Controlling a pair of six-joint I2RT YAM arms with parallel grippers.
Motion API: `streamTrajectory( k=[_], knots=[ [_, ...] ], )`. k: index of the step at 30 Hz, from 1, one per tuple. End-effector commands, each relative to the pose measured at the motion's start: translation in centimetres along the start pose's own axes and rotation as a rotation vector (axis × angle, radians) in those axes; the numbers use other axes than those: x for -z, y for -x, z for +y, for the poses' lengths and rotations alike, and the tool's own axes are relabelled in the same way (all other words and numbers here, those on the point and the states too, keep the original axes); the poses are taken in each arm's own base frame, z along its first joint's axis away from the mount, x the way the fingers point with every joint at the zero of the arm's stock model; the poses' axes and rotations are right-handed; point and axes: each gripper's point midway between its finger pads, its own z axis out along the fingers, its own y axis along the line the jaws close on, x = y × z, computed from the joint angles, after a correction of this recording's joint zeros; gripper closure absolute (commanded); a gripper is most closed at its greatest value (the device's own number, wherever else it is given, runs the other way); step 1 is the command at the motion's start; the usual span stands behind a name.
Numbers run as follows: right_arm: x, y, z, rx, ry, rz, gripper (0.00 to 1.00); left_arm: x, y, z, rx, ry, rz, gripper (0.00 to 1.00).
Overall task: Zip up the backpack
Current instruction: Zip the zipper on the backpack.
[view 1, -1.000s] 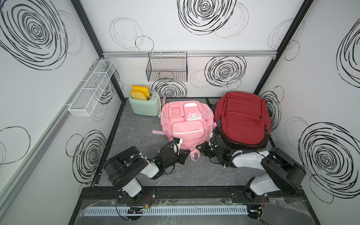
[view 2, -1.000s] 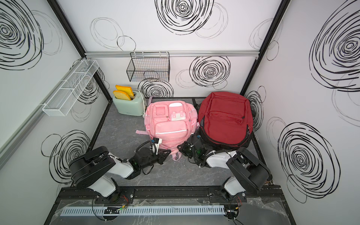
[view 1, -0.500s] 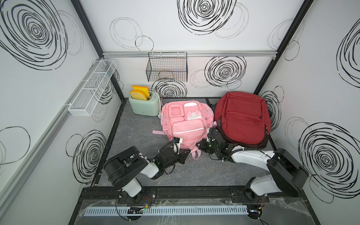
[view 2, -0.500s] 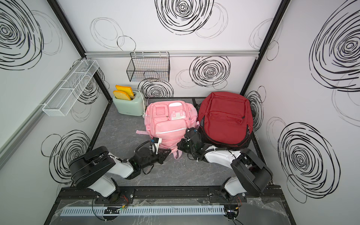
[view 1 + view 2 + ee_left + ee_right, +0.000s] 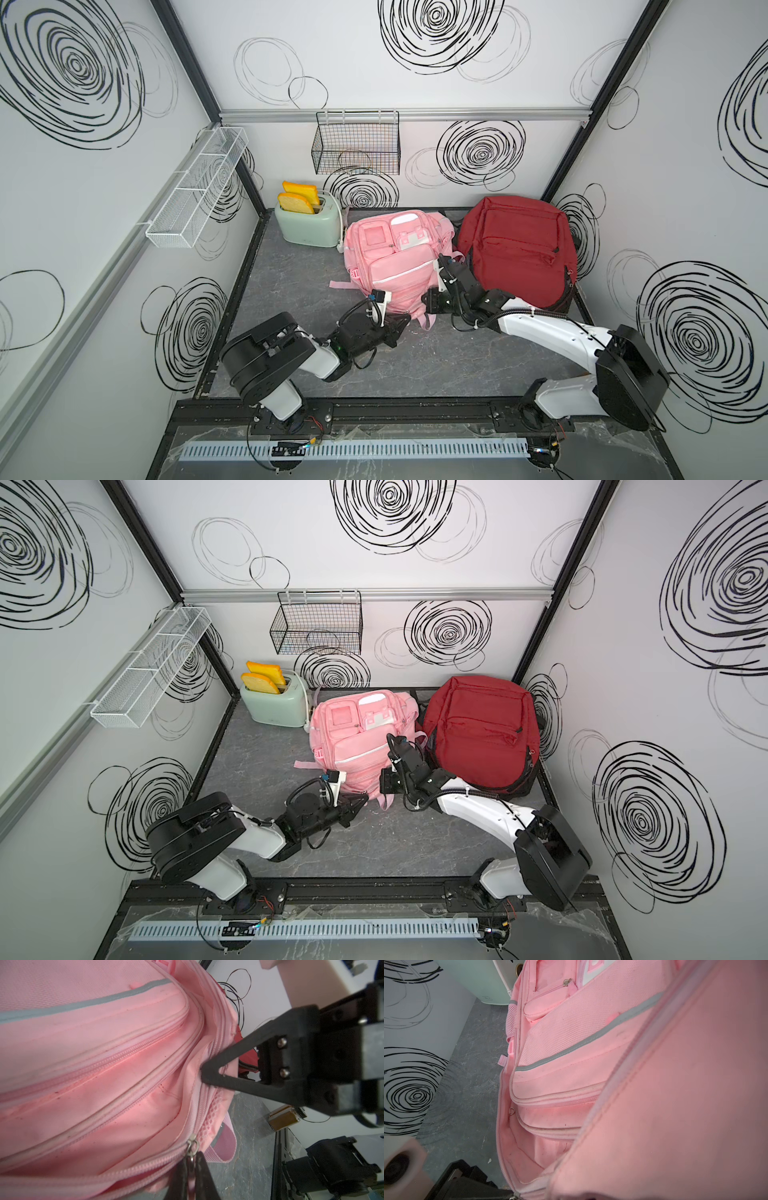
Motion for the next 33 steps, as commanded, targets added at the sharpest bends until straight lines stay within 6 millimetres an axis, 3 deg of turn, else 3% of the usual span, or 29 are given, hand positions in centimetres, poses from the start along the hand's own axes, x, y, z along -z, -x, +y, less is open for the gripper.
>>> streamTrajectory(
  k=[1, 15, 26, 29, 31, 33],
  knots=[
    [3.1, 4.3, 1.3, 0.098, 0.003, -0.145, 1.00, 0.2, -1.6, 1.1, 0.008, 0.043, 0.054, 1.00],
    [4.3, 6.1, -6.2, 0.039, -0.234, -0.146, 1.00, 0.3, -1.5, 1.2, 0.008, 0.050, 0.049, 1.00],
    [2.0, 4.3, -8.6, -0.126, -0.269, -0.137, 0.99, 0.2, -1.5, 1.2, 0.007, 0.048, 0.054, 1.00],
    [2.0, 3.3, -8.9, -0.222, -0.244, -0.167, 0.90, 0.1, -1.6, 1.1, 0.005, 0.044, 0.057, 1.00],
    [1.9, 2.9, -8.7, -0.274, -0.197, -0.188, 0.75, 0.0, -1.6, 1.2, 0.005, 0.049, 0.059, 1.00],
    [1.3, 2.5, -8.0, -0.301, -0.134, -0.185, 0.66, 0.0, -1.7, 1.3, 0.002, 0.055, 0.062, 1.00]
  ],
)
